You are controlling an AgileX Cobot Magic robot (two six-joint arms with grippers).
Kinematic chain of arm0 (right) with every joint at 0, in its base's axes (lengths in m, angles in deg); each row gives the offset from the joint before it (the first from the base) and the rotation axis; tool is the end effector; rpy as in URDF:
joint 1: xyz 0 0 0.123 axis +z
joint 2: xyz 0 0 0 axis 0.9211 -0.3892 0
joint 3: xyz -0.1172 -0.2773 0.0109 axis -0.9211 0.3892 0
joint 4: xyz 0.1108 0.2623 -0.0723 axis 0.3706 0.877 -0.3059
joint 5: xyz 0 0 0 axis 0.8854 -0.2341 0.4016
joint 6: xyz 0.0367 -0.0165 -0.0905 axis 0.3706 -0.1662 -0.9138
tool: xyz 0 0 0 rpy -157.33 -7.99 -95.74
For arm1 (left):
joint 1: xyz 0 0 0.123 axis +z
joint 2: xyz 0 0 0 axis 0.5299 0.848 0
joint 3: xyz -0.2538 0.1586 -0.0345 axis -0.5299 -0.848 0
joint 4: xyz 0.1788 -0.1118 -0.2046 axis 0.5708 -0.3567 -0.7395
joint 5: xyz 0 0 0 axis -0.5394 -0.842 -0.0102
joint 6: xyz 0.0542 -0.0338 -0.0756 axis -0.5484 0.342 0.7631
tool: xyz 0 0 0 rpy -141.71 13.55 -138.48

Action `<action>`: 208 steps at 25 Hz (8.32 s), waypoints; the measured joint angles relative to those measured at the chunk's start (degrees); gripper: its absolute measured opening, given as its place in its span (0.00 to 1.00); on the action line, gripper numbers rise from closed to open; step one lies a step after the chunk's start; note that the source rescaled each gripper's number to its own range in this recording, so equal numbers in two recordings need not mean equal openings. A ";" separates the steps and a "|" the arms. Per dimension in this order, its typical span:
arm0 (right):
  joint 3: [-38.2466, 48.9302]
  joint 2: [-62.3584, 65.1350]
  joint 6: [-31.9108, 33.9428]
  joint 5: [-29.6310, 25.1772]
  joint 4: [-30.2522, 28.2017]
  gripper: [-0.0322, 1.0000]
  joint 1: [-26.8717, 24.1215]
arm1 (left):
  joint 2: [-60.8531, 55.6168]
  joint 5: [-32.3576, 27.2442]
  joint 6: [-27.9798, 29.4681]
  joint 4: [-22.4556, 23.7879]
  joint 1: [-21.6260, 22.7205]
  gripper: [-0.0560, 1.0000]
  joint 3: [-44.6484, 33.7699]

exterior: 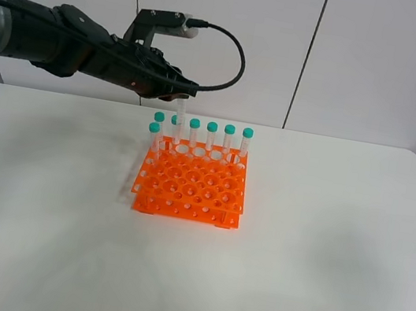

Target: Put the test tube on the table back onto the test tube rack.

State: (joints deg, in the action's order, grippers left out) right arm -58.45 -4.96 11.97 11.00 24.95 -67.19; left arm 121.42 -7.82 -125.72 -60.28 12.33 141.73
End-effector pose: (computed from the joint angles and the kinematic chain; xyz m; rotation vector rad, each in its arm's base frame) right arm 0.0163 0.0000 0.2998 0.0109 2.0523 0.0043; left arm 0.4451 -0.1748 0.2251 0.3996 2.1178 -0.3888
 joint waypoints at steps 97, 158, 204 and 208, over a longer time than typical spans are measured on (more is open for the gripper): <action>0.00 0.00 0.00 0.07 0.00 0.99 0.00 | 4.35 22.76 52.05 44.91 -5.15 0.05 -10.07; 0.00 0.00 0.00 0.08 0.50 1.00 0.00 | 8.07 23.62 55.43 52.73 -6.49 0.05 -10.29; 0.00 0.00 0.00 0.14 0.50 1.00 0.00 | -9.47 1.23 55.45 55.30 -0.02 0.35 -10.93; 0.00 0.00 0.00 0.08 0.50 1.00 0.00 | -13.92 0.43 55.45 55.79 4.82 0.35 -13.62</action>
State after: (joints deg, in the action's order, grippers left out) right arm -58.45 -4.96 11.97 11.09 25.45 -67.19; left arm 107.50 -7.39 -70.27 -4.49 17.15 128.12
